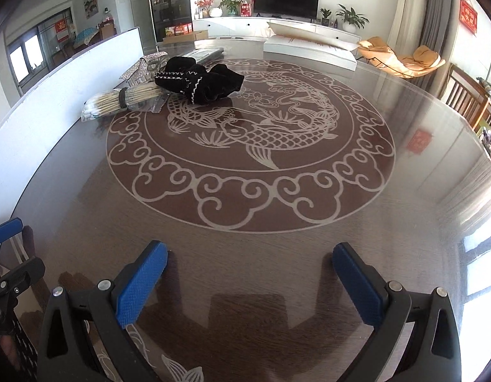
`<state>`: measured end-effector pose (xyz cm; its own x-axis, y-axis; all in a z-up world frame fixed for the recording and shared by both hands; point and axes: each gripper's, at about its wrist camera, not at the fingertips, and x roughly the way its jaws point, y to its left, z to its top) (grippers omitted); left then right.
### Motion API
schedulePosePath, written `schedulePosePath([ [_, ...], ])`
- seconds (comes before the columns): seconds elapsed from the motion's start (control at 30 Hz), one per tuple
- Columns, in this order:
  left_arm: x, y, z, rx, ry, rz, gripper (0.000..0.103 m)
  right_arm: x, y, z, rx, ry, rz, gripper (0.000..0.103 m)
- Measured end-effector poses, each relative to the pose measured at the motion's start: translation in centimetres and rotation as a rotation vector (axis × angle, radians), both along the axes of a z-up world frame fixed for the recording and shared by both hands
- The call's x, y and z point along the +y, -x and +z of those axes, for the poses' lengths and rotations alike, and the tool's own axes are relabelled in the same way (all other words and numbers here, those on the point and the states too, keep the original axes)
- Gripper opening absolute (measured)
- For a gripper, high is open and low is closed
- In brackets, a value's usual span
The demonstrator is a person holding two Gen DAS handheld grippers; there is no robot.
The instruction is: Organize objects
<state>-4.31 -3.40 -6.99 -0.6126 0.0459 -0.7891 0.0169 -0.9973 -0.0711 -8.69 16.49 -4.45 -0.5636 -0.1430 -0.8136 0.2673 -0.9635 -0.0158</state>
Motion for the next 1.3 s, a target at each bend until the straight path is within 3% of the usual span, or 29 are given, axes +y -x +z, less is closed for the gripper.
schedulePosePath([
  [0.13,0.58,0.21,-0.31,0.005,0.074,-0.001,0.103,0.0,0.01,-0.01,0.0,0.0,0.001,0.103],
  [1.3,0.53,0.07,-0.54,0.065,0.074,0.012,0.103,-0.04,0.05,-0.09,-0.001,0.001,0.002,0.103],
])
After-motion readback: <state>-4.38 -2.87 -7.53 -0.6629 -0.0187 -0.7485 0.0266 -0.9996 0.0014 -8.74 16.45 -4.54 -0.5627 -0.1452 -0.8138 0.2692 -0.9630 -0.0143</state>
